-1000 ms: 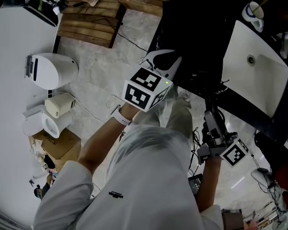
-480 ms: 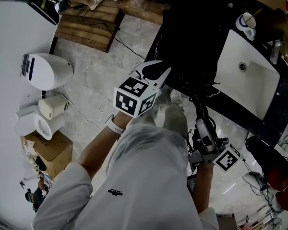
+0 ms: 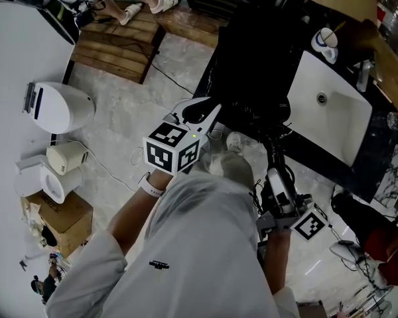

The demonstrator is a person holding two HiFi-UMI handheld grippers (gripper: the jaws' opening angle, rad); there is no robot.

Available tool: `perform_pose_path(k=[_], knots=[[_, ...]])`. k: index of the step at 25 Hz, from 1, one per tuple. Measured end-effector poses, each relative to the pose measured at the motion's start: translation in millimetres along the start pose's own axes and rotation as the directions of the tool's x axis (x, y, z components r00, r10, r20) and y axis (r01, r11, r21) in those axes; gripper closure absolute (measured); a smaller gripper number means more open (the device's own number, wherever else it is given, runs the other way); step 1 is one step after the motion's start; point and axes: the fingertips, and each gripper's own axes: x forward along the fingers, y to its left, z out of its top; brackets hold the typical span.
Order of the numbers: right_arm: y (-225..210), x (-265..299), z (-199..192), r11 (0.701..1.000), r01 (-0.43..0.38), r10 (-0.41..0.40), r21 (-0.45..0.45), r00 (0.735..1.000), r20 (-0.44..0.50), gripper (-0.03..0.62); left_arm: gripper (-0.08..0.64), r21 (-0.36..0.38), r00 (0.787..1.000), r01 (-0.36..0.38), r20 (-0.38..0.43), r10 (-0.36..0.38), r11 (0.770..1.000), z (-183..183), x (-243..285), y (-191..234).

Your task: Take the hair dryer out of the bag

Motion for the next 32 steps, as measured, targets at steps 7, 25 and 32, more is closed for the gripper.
perform_pose_path(k=[7, 25, 32], knots=[[21.9, 5.7, 30.8, 0.997, -0.030, 0.034, -0.066, 0.997, 0.069, 0.364, 0.505, 0.013, 0.999, 0.016, 0.041, -0.017, 1.000, 15.1, -19.6, -14.9], [52.8, 10.6, 94.5, 0.987, -0.085, 0.112, -0.139, 0.973, 0.202, 0.362, 0.549, 0.065, 0.981, 0.057, 0.180, -0.068, 0.996, 66.9, -67.1, -48.8], [56.7, 2.4, 103.4, 0.985, -0.081, 0.118, -0.153, 0.961, 0.250, 0.362, 0.549, 0.109, 0.977, 0.072, 0.193, -0.092, 0.991, 78.5, -67.6, -58.3]])
